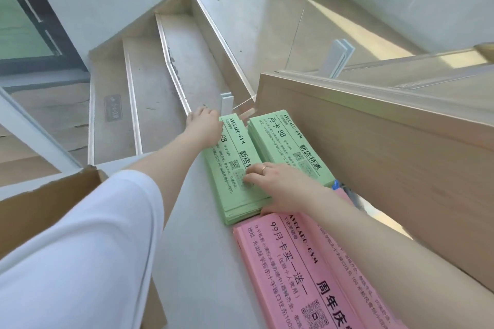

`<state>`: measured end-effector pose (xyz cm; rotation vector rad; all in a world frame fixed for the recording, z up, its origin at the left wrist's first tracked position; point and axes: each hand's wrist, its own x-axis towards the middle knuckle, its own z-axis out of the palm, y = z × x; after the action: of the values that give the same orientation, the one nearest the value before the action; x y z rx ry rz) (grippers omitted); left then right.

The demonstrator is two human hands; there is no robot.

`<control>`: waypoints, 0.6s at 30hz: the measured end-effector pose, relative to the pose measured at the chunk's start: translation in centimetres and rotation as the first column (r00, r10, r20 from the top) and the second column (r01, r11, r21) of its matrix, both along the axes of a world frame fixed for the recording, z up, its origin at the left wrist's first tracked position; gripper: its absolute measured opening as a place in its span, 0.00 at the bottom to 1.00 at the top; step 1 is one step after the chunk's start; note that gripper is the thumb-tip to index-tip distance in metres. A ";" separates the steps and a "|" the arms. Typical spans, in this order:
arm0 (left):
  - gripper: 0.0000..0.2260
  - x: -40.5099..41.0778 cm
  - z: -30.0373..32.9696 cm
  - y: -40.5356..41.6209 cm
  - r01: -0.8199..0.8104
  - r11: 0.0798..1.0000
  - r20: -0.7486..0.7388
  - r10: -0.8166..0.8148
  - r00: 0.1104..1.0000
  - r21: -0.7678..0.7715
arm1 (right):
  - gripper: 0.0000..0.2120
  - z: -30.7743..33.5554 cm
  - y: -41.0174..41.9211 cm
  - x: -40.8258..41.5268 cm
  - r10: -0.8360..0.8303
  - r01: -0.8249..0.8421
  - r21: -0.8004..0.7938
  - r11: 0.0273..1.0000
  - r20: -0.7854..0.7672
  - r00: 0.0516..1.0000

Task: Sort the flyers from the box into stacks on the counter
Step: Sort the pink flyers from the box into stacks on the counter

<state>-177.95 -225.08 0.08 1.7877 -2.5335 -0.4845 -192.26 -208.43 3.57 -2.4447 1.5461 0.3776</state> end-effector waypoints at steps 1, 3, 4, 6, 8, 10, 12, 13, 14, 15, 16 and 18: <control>0.17 -0.2 -0.1 -0.2 -0.023 1.000 -0.013 0.024 1.000 0.013 | 0.32 -0.1 -0.1 0.0 0.003 -0.003 0.002 1.000 0.004 1.000; 0.17 -0.5 -0.3 -0.3 -0.036 0.997 -0.045 0.039 0.998 0.061 | 0.31 -0.2 -0.1 -0.1 0.003 -0.003 -0.001 1.000 0.014 1.000; 0.16 -0.6 -0.4 -0.3 -0.028 0.995 -0.068 0.034 0.997 0.093 | 0.30 -0.1 -0.1 -0.2 0.005 -0.005 -0.003 1.000 0.019 1.000; 0.16 -0.7 -0.7 -0.3 -0.001 0.991 -0.122 0.017 0.992 0.131 | 0.29 -0.2 -0.1 -0.2 0.012 -0.012 -0.009 1.000 0.024 1.000; 0.16 -0.6 -1.0 -0.2 0.019 0.993 -0.182 0.003 0.983 0.117 | 0.30 -0.3 -0.1 -0.2 0.016 -0.015 -0.017 1.000 0.020 1.000; 0.15 -0.5 -0.9 0.0 0.024 0.994 -0.210 0.000 0.978 0.111 | 0.33 -0.3 -0.1 -0.3 0.009 -0.009 -0.025 1.000 0.016 1.000; 0.16 -0.4 -1.1 0.2 0.038 0.993 -0.203 -0.013 0.979 0.116 | 0.36 -0.4 -0.1 -0.4 -0.002 0.002 -0.029 1.000 0.024 1.000; 0.16 -0.3 -1.1 0.3 0.044 0.991 -0.197 -0.018 0.980 0.125 | 0.37 -0.4 -0.1 -0.5 -0.005 0.006 -0.027 1.000 0.029 1.000; 0.16 -0.2 -1.0 0.5 0.051 0.990 -0.202 -0.023 0.979 0.133 | 0.38 -0.5 -0.1 -0.6 -0.008 0.009 -0.023 1.000 0.030 1.000; 0.16 -0.2 -1.0 0.6 0.057 0.988 -0.216 -0.025 0.976 0.141 | 0.38 -0.6 -0.1 -0.6 -0.009 0.010 -0.020 1.000 0.026 1.000; 0.16 -0.2 -0.9 0.7 0.055 0.987 -0.228 -0.020 0.973 0.150 | 0.38 -0.7 -0.2 -0.6 -0.007 0.007 -0.024 1.000 0.019 1.000; 0.18 -0.2 -0.8 0.9 0.046 0.989 -0.210 -0.015 0.978 0.142 | 0.38 -0.8 -0.2 -0.5 0.010 -0.010 -0.033 0.999 0.003 1.000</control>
<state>-178.18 -224.20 -0.70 1.6413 -2.4418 -0.8324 -192.73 -208.63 2.82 -2.4780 1.5514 0.3527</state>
